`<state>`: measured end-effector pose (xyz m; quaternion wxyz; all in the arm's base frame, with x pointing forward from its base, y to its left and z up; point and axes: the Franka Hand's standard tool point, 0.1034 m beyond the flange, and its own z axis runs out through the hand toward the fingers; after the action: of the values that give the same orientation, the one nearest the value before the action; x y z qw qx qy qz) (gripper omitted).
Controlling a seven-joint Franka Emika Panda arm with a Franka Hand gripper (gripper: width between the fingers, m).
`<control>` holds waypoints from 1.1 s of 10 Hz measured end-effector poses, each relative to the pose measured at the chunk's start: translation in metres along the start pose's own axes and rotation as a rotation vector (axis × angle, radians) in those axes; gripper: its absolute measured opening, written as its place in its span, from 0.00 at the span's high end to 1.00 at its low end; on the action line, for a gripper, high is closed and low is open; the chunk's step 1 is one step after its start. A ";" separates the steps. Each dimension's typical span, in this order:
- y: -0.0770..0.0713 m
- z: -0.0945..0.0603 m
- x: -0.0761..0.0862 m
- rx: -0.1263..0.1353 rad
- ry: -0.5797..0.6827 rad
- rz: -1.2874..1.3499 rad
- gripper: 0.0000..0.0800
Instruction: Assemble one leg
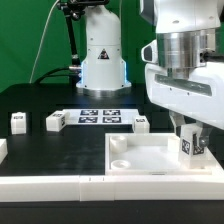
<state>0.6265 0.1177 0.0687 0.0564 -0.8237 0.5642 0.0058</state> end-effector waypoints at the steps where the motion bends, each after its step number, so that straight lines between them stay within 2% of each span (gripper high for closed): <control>1: 0.000 0.000 0.000 0.000 0.000 -0.001 0.36; 2: 0.000 0.000 0.000 0.000 0.000 -0.044 0.36; 3: 0.001 0.001 0.001 -0.002 0.000 -0.069 0.21; 4: 0.002 0.002 0.001 -0.004 0.000 -0.209 0.20; 6: 0.001 0.003 -0.003 -0.005 -0.002 -0.413 0.19; 9: 0.002 0.003 0.000 -0.005 -0.003 -0.759 0.19; 11: 0.002 0.005 -0.003 -0.008 -0.003 -0.899 0.19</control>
Offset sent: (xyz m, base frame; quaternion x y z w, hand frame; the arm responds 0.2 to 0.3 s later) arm -0.0019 0.0022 -0.0038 0.0111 -0.0136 -0.1975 0.9801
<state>0.6239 0.1202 0.0641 0.0508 -0.9872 0.1501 -0.0160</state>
